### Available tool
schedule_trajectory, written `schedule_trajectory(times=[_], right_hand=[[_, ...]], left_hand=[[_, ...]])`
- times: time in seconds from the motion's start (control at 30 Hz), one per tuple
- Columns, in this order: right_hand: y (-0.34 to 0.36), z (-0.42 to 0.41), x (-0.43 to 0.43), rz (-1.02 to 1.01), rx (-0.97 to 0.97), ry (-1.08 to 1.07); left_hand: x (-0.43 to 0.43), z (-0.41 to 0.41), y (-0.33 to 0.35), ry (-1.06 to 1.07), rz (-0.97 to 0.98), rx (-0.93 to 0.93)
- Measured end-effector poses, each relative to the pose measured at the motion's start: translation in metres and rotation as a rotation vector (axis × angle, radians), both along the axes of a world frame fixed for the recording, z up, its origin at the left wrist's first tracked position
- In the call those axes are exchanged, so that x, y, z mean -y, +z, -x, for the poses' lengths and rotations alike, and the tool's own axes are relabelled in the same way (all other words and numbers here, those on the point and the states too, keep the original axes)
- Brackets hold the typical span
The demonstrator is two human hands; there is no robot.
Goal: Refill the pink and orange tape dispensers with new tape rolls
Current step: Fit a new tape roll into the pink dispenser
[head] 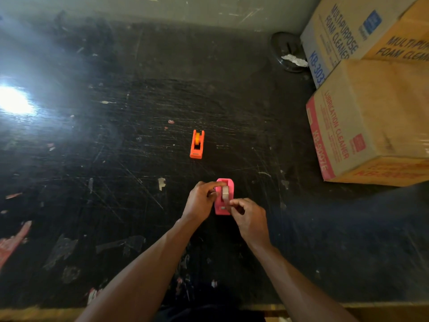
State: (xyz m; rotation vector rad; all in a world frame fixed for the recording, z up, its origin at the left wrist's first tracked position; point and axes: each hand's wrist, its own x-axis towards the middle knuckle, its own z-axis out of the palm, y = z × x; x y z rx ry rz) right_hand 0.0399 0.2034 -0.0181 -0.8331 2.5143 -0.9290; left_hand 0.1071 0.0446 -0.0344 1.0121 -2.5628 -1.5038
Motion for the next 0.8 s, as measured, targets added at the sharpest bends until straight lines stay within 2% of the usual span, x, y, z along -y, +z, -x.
schedule_trajectory(times=[0.5,0.8], right_hand=[[-0.016,-0.001,-0.013,-0.058,-0.310,0.248],[-0.017,0.002,-0.014,-0.016,-0.277,0.232]], left_hand=[[0.001,0.001,0.002,0.026,-0.037,0.012],[0.001,0.002,0.002,0.052,-0.089,0.010]])
